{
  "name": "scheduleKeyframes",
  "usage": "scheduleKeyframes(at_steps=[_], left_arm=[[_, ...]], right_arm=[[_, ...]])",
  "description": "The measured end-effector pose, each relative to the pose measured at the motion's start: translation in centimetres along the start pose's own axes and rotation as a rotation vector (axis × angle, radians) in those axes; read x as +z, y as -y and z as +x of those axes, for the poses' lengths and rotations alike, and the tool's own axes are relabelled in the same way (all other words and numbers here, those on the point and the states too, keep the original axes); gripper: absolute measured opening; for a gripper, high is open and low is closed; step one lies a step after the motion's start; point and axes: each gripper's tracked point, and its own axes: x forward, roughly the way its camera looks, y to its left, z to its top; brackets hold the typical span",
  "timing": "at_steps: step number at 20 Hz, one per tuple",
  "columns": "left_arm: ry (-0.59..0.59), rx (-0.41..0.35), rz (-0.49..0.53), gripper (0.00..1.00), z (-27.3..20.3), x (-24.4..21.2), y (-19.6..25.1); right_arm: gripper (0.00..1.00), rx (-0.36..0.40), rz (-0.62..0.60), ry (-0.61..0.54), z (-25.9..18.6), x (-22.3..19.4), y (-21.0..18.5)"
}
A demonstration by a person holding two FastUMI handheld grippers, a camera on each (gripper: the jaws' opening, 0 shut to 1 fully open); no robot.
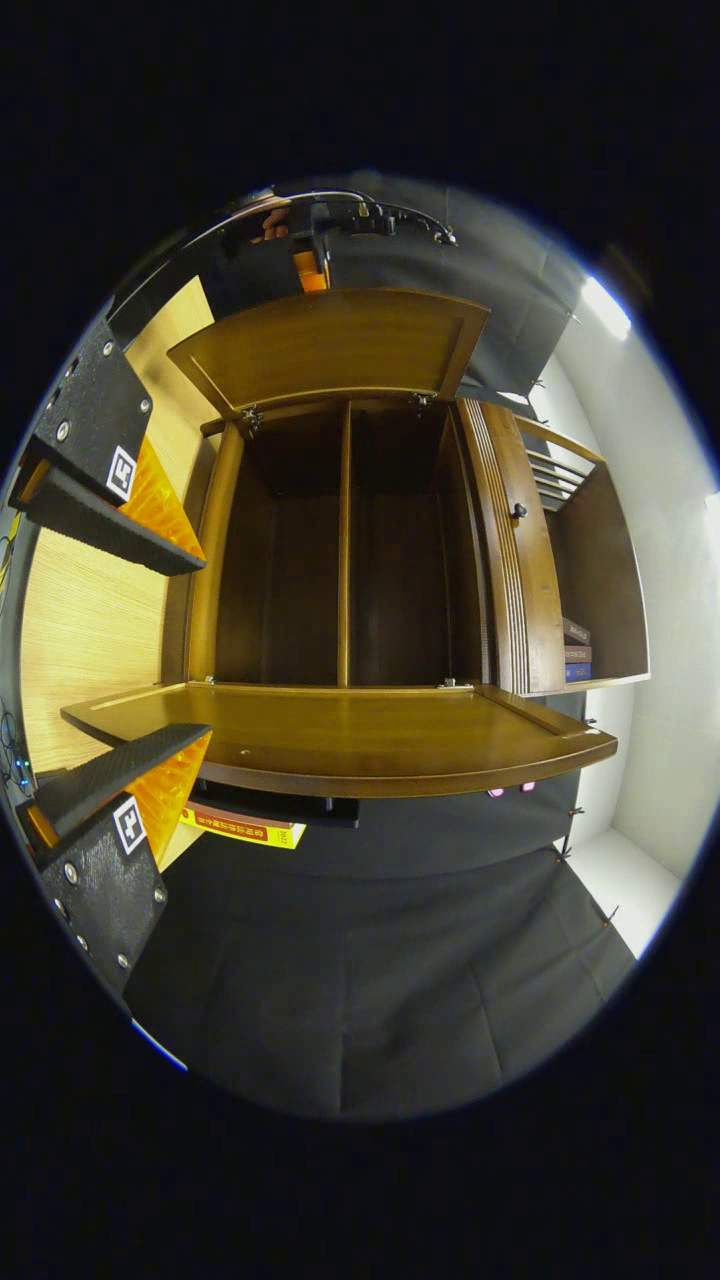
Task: Open the right door of the double-door shoe cabinet with the right hand, and open the left door with the left hand.
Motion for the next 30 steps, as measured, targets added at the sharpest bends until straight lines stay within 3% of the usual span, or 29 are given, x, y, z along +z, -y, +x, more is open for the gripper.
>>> scheduleKeyframes(at_steps=[2, 3, 4, 5, 6, 7, 11, 12, 13, 15, 19, 24, 28, 29, 30], left_arm=[[0.003, -0.026, -0.009, 0.02, -0.1, -0.1, -1.3], [-0.001, -0.047, -0.028, 0.02, 0.0, -0.2, -1.8], [0.001, -0.069, -0.042, 0.10, 0.1, -0.4, -2.5], [0.011, -0.088, -0.067, 0.02, 0.5, -0.4, -3.4], [0.015, -0.114, -0.097, 0.02, 0.6, -0.5, -4.5], [0.019, -0.141, -0.124, 0.10, 0.8, -0.5, -5.3], [0.002, -0.267, -0.267, 0.10, 1.2, -1.0, -7.4], [-0.002, -0.282, -0.297, 0.10, 1.3, -1.0, -7.9], [-0.003, -0.297, -0.318, 0.18, 1.3, -1.1, -8.2], [-0.015, -0.310, -0.313, 0.18, 1.2, -1.1, -8.3], [-0.074, -0.285, -0.270, 0.18, -1.1, -2.8, -9.2], [-0.019, -0.158, -0.282, 0.18, -5.7, -0.3, -10.6], [0.062, -0.057, -0.229, 0.18, -6.4, 3.6, -6.6], [0.064, -0.056, -0.244, 0.09, -5.9, 3.9, -4.9], [0.052, -0.062, -0.257, 0.18, -5.6, 3.9, -2.8]], right_arm=[[0.92, -0.001, 0.001, -0.001, 0.2, 0.0, -0.2], [0.92, -0.002, 0.002, -0.001, 0.2, 0.1, -0.3], [0.92, -0.004, 0.004, 0.000, 0.2, 0.2, -0.2], [0.92, -0.004, 0.007, 0.003, 0.2, 0.2, -0.2], [0.92, -0.004, 0.011, 0.006, 0.1, 0.3, -0.3], [0.92, -0.002, 0.018, 0.008, 0.2, 0.5, -0.3], [0.92, 0.000, 0.037, 0.009, 0.1, 0.7, -0.4], [0.92, -0.001, 0.040, 0.007, 0.0, 0.7, -0.4], [0.92, -0.001, 0.040, 0.007, 0.0, 0.7, -0.5], [0.92, -0.001, 0.033, 0.007, -0.1, 0.9, -0.6], [0.92, -0.009, 0.026, -0.008, -0.3, 0.4, -0.4], [0.92, 0.007, 0.036, -0.027, 0.6, 0.1, -0.7], [0.92, 0.035, 0.048, 0.019, 2.2, 1.8, -2.1], [0.91, 0.048, 0.053, 0.025, 2.5, 1.9, -2.6], [0.91, 0.059, 0.053, 0.028, 2.6, 1.9, -3.1]])
